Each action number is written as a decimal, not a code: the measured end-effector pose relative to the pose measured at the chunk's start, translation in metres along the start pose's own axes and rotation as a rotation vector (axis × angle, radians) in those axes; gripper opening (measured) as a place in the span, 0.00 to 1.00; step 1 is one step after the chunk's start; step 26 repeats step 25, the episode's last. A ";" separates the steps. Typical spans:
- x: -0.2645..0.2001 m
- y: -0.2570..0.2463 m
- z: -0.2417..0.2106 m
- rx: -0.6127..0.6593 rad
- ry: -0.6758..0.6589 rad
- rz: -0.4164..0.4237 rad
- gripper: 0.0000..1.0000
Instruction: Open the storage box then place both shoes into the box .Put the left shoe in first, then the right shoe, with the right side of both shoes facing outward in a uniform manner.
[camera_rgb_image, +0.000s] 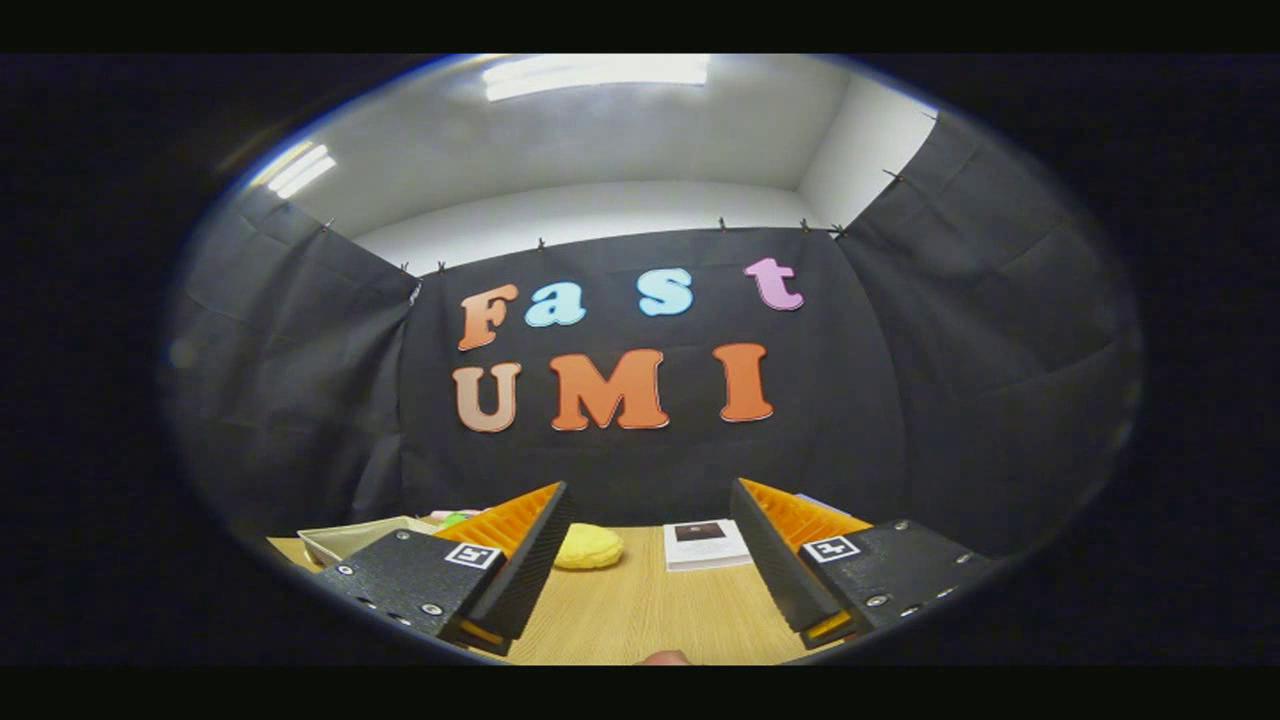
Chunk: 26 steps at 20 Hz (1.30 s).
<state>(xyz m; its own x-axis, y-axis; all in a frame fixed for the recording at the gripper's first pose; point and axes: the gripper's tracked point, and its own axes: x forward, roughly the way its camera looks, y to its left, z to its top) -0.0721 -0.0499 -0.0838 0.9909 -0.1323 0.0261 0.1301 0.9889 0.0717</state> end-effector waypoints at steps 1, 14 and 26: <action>-0.003 0.000 -0.002 0.003 0.007 -0.006 0.95; -0.012 0.030 -0.020 -0.031 0.026 0.020 0.98; -0.012 0.028 -0.013 0.029 -0.007 0.030 0.98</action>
